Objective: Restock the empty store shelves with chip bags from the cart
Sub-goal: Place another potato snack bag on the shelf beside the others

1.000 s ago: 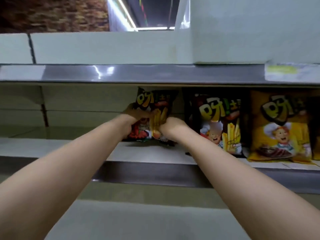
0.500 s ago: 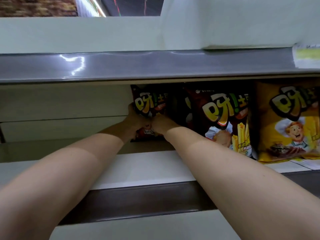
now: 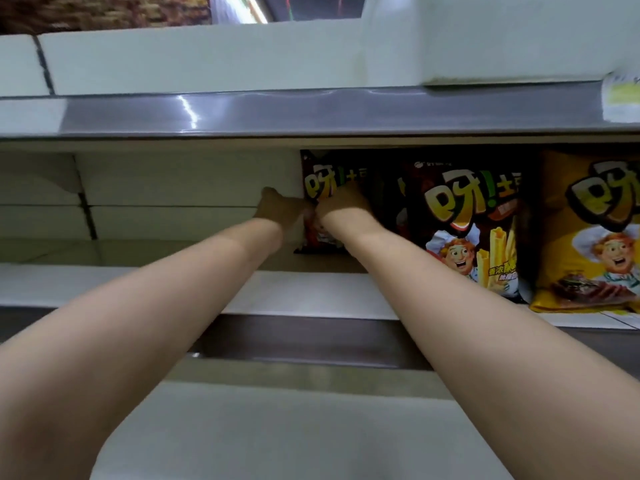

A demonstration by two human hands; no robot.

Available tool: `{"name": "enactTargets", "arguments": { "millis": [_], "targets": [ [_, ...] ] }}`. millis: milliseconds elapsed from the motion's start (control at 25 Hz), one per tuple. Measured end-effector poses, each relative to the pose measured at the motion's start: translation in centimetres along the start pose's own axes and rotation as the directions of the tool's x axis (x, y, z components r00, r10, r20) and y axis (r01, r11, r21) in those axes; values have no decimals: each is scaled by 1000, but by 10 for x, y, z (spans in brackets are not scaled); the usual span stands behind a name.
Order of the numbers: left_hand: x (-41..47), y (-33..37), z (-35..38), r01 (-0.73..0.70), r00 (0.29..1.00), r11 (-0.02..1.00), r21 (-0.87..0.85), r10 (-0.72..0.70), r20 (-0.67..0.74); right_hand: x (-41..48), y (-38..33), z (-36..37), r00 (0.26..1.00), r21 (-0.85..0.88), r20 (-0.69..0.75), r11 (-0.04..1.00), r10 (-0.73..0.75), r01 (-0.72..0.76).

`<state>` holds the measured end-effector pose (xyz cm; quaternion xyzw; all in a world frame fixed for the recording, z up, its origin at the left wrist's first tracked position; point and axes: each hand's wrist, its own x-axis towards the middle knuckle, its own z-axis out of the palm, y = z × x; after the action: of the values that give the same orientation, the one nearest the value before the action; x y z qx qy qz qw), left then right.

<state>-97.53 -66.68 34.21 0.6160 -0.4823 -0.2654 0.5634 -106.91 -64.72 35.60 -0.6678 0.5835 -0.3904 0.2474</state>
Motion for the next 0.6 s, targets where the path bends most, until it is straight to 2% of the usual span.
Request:
{"name": "enactTargets", "arguments": {
  "millis": [120,240,320,480,600],
  "targets": [
    [-56,-6,-26,-89,984,996,-17,85,-155,-37,-8,-1,996,218,-33,972,-86,92],
    [-118,-32,-65,-168,933,986,8,161,-322,-85,-6,23,956,479,-108,828,-273,291],
    [-162,-49,-91,-185,897,983,17,176,-405,-125,-12,46,919,588,-80,726,-387,357],
    [-236,-83,-154,-102,847,992,70,124,-518,-196,-23,100,865,759,139,613,-483,220],
    [-278,-109,-203,16,793,997,77,35,-608,-240,-31,140,769,781,300,609,-565,142]
  ]
}}
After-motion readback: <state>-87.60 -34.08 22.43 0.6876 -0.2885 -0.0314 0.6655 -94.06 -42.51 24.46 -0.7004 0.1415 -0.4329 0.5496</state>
